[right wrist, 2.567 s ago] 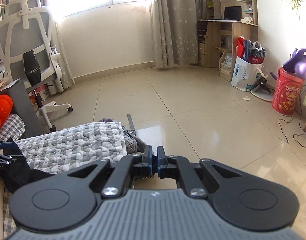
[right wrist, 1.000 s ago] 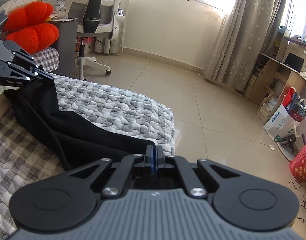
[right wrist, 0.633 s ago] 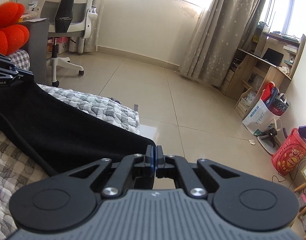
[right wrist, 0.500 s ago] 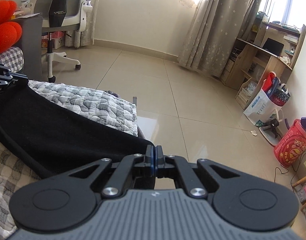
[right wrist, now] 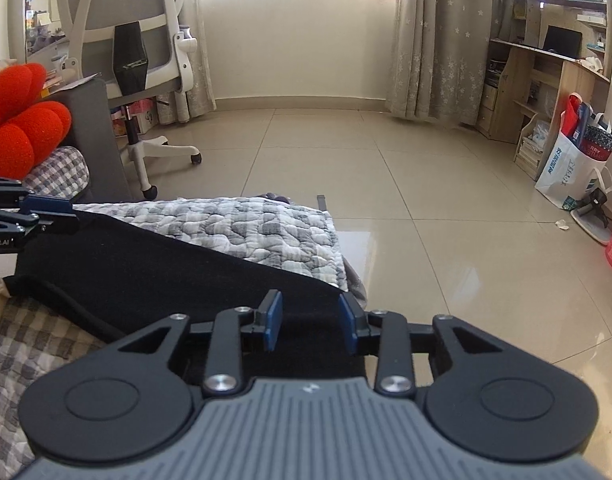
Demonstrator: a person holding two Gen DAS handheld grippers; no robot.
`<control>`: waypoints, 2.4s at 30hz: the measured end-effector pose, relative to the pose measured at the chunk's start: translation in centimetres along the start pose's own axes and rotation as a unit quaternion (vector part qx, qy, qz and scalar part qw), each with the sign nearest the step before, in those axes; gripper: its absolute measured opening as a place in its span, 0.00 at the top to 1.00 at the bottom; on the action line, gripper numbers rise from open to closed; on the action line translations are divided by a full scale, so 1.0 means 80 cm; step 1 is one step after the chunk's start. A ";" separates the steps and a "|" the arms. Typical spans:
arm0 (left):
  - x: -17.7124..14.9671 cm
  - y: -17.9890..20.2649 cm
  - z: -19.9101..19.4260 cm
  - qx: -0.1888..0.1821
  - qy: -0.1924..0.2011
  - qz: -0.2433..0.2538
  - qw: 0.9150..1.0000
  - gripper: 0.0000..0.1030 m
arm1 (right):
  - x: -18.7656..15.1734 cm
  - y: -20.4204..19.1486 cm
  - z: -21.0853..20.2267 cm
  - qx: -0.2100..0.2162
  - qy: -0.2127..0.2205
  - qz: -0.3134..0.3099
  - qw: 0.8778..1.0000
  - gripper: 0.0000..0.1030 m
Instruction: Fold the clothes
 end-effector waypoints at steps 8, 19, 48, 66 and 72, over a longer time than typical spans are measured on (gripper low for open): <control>-0.053 0.044 -0.014 -0.098 -0.059 -0.012 0.993 0.81 | -0.017 -0.057 -0.005 0.064 -0.015 -0.005 0.998 0.65; -0.090 0.082 -0.080 -0.132 -0.062 -0.021 0.989 0.69 | -0.038 -0.117 -0.051 0.127 -0.037 0.015 0.991 0.60; -0.269 -0.098 -0.373 0.115 -0.067 -0.243 0.961 0.39 | -0.100 -0.201 -0.160 0.196 -0.084 0.058 0.975 0.45; -0.372 -0.102 -0.438 0.052 -0.040 -0.442 0.895 0.92 | -0.145 -0.225 -0.183 0.236 -0.126 0.096 0.959 0.64; -0.346 -0.084 -0.487 0.080 0.013 -0.417 0.905 0.93 | -0.137 -0.211 -0.201 0.226 -0.114 0.108 0.961 0.91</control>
Point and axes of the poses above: each gripper's, at about its wrist camera, not at the fingertips, and z roughly the way its jaws point, y to its right, x to its top, the point moved 6 cm from there along z, roughly the way its jaws point, and after that the axes turned 1 degree about -x, right-handed, at the moved point
